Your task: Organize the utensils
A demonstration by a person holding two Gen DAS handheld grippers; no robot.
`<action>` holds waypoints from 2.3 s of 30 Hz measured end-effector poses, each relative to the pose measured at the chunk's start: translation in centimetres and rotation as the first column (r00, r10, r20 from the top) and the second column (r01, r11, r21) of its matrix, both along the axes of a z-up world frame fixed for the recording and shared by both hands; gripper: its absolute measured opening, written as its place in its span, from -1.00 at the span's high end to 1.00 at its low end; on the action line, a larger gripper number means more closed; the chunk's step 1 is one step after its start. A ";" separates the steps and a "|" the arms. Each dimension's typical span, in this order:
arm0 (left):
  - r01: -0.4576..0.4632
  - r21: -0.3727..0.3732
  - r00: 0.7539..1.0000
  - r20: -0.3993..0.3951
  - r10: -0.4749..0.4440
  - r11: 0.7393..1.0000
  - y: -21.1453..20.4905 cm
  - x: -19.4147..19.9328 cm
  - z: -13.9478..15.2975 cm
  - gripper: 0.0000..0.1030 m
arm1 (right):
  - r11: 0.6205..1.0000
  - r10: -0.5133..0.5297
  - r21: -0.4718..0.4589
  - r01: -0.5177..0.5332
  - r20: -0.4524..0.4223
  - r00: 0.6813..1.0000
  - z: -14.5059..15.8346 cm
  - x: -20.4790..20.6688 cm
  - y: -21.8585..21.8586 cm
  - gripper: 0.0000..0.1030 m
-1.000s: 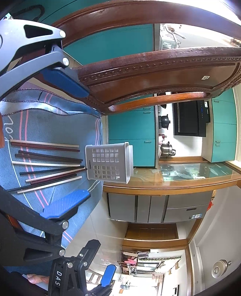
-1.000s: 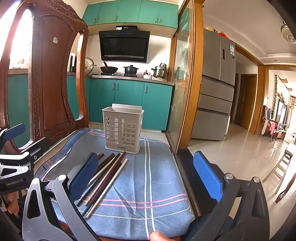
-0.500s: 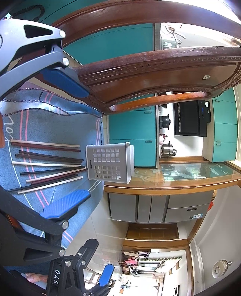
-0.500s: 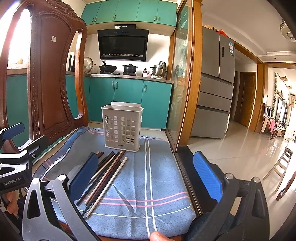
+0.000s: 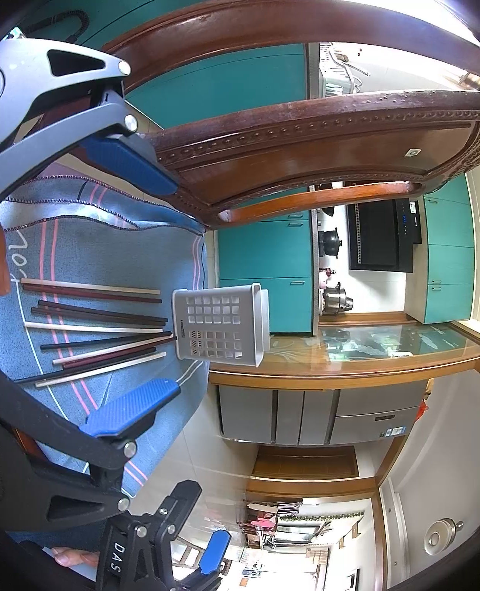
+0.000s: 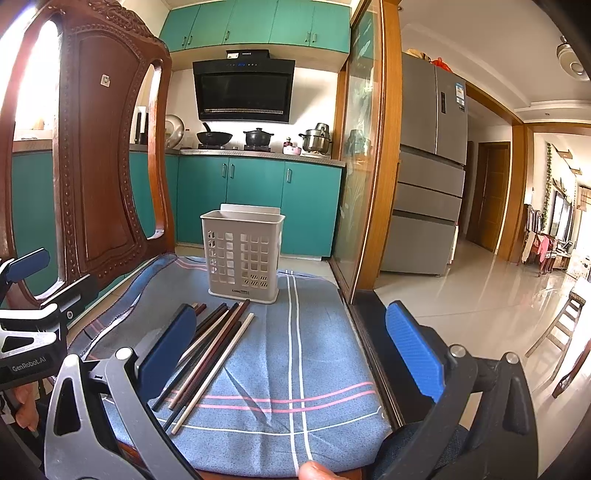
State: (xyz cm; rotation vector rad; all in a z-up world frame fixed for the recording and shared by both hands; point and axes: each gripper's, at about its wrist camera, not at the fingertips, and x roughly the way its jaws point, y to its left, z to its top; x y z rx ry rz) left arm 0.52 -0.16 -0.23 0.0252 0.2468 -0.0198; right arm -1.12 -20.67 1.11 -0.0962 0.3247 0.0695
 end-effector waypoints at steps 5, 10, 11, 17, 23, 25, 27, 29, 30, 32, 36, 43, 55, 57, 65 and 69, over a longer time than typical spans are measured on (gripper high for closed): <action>0.000 0.000 1.000 -0.002 0.000 1.000 0.0 0.2 0.0 -0.93 | 1.000 -0.002 0.000 0.002 0.000 1.000 0.0 0.0 -0.1 -0.95; 0.001 0.001 1.000 -0.002 -0.001 1.000 -0.1 0.1 0.0 -0.93 | 1.000 -0.001 0.001 0.001 -0.002 1.000 0.0 -0.1 -0.1 -0.95; 0.000 0.001 1.000 -0.002 0.000 1.000 -0.1 0.1 0.0 -0.93 | 1.000 0.000 0.002 0.000 -0.003 1.000 0.0 -0.1 -0.1 -0.95; 0.000 0.002 1.000 -0.003 0.000 1.000 -0.1 0.2 0.0 -0.93 | 1.000 0.002 0.003 -0.002 -0.004 1.000 -0.1 -0.1 -0.1 -0.95; -0.001 0.004 1.000 -0.006 0.001 1.000 -0.1 0.2 -0.1 -0.93 | 1.000 0.004 0.001 -0.004 -0.005 1.000 -0.1 -0.1 0.0 -0.95; -0.001 0.004 1.000 -0.008 0.001 1.000 -0.1 0.3 -0.1 -0.93 | 1.000 0.004 0.001 -0.004 -0.006 1.000 -0.1 0.0 0.0 -0.95; -0.001 0.006 1.000 -0.009 0.001 1.000 -0.2 0.4 -0.1 -0.93 | 1.000 0.004 0.002 -0.004 -0.007 1.000 -0.1 0.0 0.0 -0.95; 0.001 0.006 1.000 -0.012 -0.001 1.000 -0.2 0.4 -0.1 -0.93 | 1.000 0.004 0.003 -0.004 -0.007 1.000 -0.1 -0.1 0.0 -0.95; 0.001 0.008 1.000 -0.013 -0.001 1.000 -0.2 0.4 -0.2 -0.93 | 1.000 0.004 0.002 -0.004 -0.008 1.000 -0.1 0.0 0.1 -0.95; 0.001 0.010 1.000 -0.016 -0.001 1.000 -0.2 0.6 -0.2 -0.93 | 1.000 0.005 0.002 -0.005 -0.007 1.000 -0.1 -0.1 0.0 -0.95; 0.003 0.013 1.000 -0.020 -0.003 1.000 -0.3 0.7 -0.2 -0.93 | 1.000 0.004 0.005 -0.004 -0.010 1.000 -0.2 0.0 0.0 -0.95; 0.003 0.024 0.999 -0.043 -0.002 1.000 -0.6 1.4 -0.4 -0.93 | 1.000 -0.002 -0.001 0.002 -0.017 1.000 -0.4 0.8 0.1 -0.95; -0.007 0.146 0.977 -0.208 0.038 0.989 -2.6 4.6 -2.8 -0.93 | 0.999 0.021 -0.028 -0.036 -0.411 0.912 -3.6 13.0 0.2 -0.94; 0.006 0.125 0.970 -0.240 0.024 0.992 -2.2 5.0 -3.2 -0.93 | 0.997 0.071 0.002 -0.080 -0.483 0.873 -4.9 15.4 1.2 -0.74; 0.065 -0.063 0.936 -0.343 -0.083 0.996 -0.3 7.2 -4.6 -0.83 | 0.987 0.159 0.108 -0.117 -0.716 0.680 -10.5 22.4 6.0 0.12; 0.067 -0.114 0.928 -0.359 -0.103 0.991 0.6 8.4 -4.1 -0.79 | 0.985 0.172 0.116 -0.127 -0.732 0.659 -10.9 23.6 6.8 0.62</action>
